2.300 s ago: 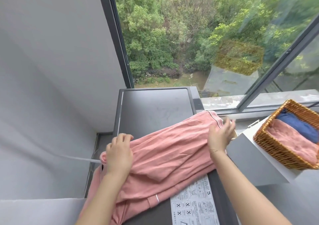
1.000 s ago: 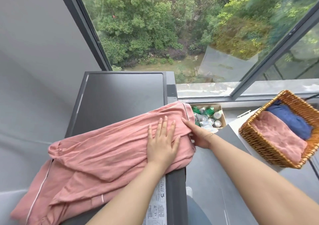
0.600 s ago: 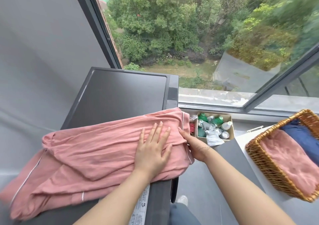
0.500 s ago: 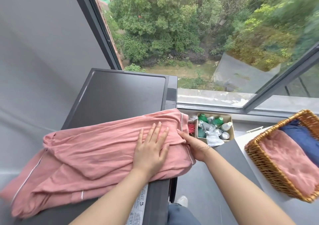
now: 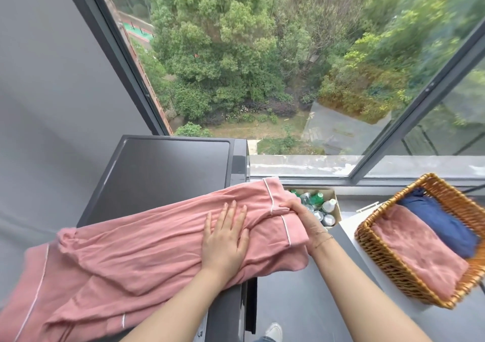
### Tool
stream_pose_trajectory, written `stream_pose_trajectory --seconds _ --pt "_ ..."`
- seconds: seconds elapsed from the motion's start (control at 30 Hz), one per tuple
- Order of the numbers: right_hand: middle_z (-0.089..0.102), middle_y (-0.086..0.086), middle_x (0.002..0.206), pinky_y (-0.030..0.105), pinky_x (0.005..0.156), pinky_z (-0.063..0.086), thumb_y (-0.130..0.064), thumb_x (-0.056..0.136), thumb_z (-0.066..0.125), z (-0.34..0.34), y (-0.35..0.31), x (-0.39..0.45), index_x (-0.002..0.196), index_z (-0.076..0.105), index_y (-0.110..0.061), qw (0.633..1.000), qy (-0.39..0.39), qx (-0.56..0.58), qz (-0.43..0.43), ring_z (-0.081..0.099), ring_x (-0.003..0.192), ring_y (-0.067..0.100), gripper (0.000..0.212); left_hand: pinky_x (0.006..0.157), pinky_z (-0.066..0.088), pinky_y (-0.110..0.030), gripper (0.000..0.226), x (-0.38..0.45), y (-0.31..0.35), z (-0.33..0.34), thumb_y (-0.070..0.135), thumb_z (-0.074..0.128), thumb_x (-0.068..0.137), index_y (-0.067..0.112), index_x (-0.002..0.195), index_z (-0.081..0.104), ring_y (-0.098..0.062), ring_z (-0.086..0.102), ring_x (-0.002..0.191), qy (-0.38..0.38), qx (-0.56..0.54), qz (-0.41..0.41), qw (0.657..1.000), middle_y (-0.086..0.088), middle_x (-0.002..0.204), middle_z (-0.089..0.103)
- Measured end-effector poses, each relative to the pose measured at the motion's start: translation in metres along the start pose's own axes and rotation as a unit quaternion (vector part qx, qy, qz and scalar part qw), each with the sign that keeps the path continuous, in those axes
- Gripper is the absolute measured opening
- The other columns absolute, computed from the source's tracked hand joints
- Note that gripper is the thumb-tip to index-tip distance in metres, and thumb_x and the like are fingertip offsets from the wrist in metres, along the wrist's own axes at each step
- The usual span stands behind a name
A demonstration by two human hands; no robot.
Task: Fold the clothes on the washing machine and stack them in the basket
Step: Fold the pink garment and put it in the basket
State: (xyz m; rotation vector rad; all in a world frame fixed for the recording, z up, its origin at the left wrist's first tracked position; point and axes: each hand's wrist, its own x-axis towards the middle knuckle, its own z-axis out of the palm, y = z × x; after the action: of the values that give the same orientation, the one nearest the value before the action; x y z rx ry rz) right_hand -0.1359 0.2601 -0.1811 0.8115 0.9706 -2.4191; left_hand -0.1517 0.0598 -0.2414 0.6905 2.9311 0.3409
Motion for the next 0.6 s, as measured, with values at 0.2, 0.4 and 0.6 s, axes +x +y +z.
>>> stream_pose_trajectory --seconds 0.2,0.4,0.6 --pt "0.069 0.017 0.070 0.030 0.066 0.054 -0.017 0.079 0.063 0.011 -0.029 -0.025 0.059 0.070 0.006 0.996 0.013 0.028 -0.082 0.070 0.065 0.020 0.031 0.118 -0.005 -0.037 0.063 0.032 0.042 -0.012 0.047 0.014 0.091 0.033 0.153 0.014 -0.006 0.007 0.148 -0.084 -0.176 -0.003 0.981 0.012 0.160 0.008" --pt "0.059 0.022 0.098 0.040 0.086 0.052 -0.020 0.078 0.056 0.032 -0.057 -0.046 0.105 0.052 0.005 0.988 0.084 0.001 -0.130 0.062 0.089 0.030 0.037 0.106 0.038 -0.025 0.039 0.042 0.061 -0.066 0.006 0.048 0.096 0.015 0.134 0.053 -0.011 0.051 0.125 -0.124 -0.695 -0.137 0.695 0.001 0.134 0.057" --pt "0.044 0.004 0.062 0.019 0.056 0.049 -0.010 0.072 0.056 0.103 -0.045 -0.058 0.071 0.047 -0.010 0.985 0.057 -0.001 -0.164 0.046 0.056 0.012 0.009 0.104 0.040 -0.030 0.033 0.015 -0.001 -0.101 0.018 0.040 0.100 0.016 0.129 0.057 -0.011 0.058 0.117 -0.107 -0.784 -0.190 0.582 0.001 0.125 0.065"
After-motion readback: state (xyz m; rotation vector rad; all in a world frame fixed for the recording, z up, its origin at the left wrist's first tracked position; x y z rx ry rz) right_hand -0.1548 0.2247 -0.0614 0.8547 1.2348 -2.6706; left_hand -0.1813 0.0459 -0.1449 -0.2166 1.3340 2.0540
